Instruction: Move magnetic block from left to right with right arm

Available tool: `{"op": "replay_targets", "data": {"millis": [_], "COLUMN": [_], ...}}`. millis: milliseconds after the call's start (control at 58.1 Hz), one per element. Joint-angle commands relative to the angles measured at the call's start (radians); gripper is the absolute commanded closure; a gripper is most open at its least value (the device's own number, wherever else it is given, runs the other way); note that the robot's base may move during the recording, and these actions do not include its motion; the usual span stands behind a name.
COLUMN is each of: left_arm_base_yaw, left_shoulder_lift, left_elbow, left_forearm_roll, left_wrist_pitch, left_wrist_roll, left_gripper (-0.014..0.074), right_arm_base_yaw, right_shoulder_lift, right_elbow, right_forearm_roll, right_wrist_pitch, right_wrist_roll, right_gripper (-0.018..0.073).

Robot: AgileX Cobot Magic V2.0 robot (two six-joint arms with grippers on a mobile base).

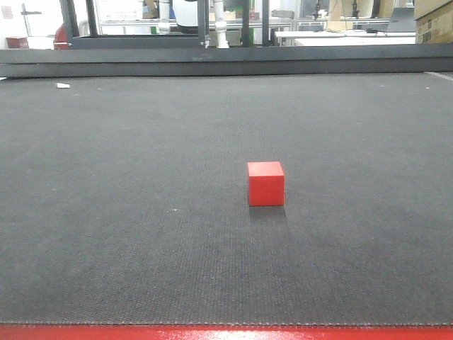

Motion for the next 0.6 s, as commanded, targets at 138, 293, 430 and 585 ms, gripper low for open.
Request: {"op": "replay_targets", "data": {"millis": [138, 293, 430, 585], "left_arm_base_yaw": [0.001, 0.001, 0.001, 0.001], "left_shoulder_lift": [-0.013, -0.013, -0.013, -0.013], "left_elbow": [0.008, 0.008, 0.008, 0.008], "left_forearm_roll": [-0.005, -0.005, -0.005, -0.005], "left_wrist_pitch": [-0.085, -0.085, -0.085, -0.085], "left_wrist_roll": [-0.006, -0.006, -0.006, -0.006], "left_gripper": [0.0722, 0.0722, 0.0722, 0.0722], "right_arm_base_yaw": [-0.006, -0.006, -0.006, -0.006], "right_shoulder_lift": [-0.020, -0.020, -0.020, -0.020], "right_elbow": [-0.001, -0.001, -0.001, -0.001], "right_forearm_roll": [0.003, 0.003, -0.012, -0.034], "right_wrist_pitch": [-0.089, -0.089, -0.089, -0.088], "right_wrist_roll": [-0.003, -0.003, -0.010, -0.010], "right_gripper": [0.0501, 0.0501, 0.0501, 0.0501]}}
